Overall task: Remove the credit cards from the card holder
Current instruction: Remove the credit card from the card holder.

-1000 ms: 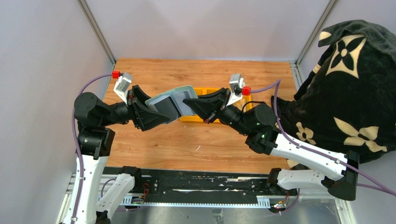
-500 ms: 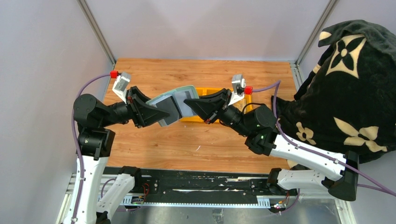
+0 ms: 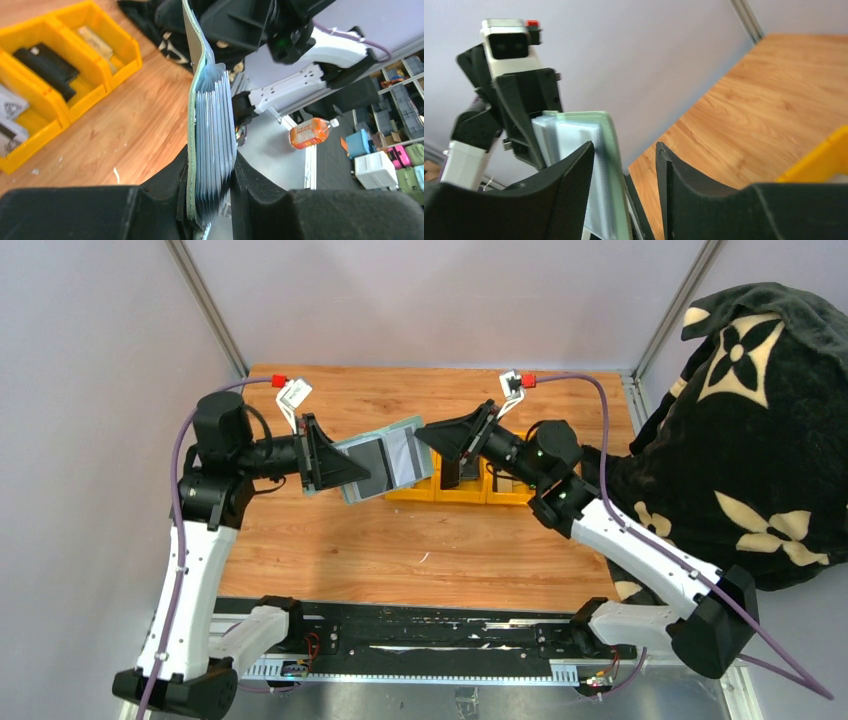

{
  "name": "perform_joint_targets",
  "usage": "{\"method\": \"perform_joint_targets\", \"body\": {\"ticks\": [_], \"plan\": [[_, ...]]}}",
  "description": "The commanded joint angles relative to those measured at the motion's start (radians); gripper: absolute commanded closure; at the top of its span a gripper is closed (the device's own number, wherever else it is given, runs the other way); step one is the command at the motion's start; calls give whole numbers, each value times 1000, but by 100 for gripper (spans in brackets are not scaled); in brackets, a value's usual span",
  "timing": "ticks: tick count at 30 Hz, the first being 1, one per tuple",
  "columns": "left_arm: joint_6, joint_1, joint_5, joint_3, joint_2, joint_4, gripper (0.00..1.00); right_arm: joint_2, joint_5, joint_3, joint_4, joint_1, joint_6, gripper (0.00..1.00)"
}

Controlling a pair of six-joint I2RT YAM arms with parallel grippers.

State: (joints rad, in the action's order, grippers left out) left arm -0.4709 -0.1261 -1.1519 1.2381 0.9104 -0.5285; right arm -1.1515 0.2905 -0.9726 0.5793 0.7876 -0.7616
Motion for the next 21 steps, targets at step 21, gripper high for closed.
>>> {"method": "perform_joint_targets", "body": {"ticks": [21], "plan": [[452, 5, 115, 123, 172, -518, 100, -219, 543, -152, -114, -57, -210, 48]]}}
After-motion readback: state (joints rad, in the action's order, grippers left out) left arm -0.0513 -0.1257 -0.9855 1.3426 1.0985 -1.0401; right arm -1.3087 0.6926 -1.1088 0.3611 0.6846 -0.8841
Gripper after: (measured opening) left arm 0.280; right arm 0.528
